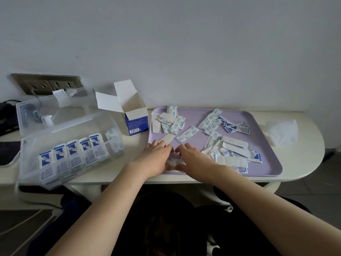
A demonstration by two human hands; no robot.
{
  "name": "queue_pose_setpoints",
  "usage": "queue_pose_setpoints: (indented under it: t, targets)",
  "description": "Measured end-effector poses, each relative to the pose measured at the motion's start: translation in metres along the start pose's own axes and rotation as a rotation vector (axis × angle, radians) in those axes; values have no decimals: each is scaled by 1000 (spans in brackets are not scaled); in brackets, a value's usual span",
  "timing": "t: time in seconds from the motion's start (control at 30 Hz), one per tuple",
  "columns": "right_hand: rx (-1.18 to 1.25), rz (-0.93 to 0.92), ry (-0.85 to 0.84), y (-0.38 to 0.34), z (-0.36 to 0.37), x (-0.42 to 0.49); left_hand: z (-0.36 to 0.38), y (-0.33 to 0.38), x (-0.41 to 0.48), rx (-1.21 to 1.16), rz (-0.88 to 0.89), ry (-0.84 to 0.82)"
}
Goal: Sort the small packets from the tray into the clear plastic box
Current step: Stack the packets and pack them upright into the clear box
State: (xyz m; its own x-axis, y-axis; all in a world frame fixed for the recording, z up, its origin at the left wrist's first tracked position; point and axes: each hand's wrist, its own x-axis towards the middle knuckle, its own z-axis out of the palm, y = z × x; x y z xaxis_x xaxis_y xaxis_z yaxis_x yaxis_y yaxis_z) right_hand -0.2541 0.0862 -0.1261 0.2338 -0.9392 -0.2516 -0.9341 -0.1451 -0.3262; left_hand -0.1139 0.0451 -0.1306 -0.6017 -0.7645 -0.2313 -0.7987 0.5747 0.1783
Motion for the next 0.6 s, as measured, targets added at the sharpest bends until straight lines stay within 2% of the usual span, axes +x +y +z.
queue_pose_setpoints:
  t: [0.17,0.3,0.43,0.6]
  targets:
    - [92,67,-74,2,-1,5,-3,0,-1,47,-36,-47]
    - [60,91,-89,4,-2,6,0,-1,0,49,-64,-71]
    - [-23,85,-91,4,-1,6,-1,-2,1,-28,-60,-90]
    - [28,54,-60,4,0,5,-2,-4,1,-159,-80,-182]
